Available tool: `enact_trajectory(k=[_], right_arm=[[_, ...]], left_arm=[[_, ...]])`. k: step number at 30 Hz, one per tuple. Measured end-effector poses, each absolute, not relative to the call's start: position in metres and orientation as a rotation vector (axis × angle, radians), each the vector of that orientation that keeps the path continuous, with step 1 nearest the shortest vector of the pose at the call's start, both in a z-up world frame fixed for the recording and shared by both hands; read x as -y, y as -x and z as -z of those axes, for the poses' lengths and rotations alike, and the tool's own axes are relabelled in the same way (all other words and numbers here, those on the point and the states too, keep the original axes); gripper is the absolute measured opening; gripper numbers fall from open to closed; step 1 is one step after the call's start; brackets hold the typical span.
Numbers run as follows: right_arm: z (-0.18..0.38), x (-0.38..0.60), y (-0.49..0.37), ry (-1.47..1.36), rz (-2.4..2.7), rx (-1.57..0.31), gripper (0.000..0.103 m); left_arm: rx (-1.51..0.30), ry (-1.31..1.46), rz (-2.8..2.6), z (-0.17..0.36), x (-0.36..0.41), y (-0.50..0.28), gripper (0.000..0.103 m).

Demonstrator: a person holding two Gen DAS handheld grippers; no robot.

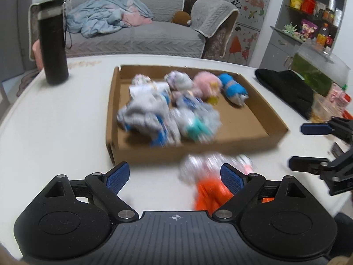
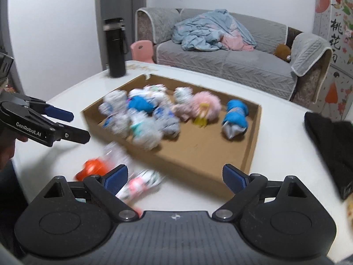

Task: Organize objects
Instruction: 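Move both tools back toward the remaining bundles on the table, then grasp the bubble-wrapped pastel bundle with the left gripper while the right grasps the orange plastic bundle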

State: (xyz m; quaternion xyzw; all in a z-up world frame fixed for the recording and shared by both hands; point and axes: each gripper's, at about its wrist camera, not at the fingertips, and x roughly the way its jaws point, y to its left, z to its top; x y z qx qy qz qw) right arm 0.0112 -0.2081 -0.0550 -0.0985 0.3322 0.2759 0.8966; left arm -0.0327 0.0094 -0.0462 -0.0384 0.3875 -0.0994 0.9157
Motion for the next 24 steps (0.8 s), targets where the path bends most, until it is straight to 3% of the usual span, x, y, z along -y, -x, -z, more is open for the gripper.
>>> enact_trajectory(k=[8,17,20,24], right_arm=[[0.081,0.196,0.020,0.217,-0.634,-0.706,0.093],[0.094,0.179,0.025,0.204,-0.664,-0.725,0.093],[0.100,0.175,0.026,0.208,-0.668,-0.739,0.093],[0.105,0.171,0.028,0.216,-0.665,-0.745,0.093]], left_arm=[[-0.824,0.117,0.256,0.070,0.019,0.107,0.095],[-0.823,0.011,0.292,0.100,0.052,0.120,0.094],[-0.813,0.001,0.291,0.102,0.053,0.116,0.093],[-0.784,-0.048,0.285,0.103,0.054,0.117,0.083]])
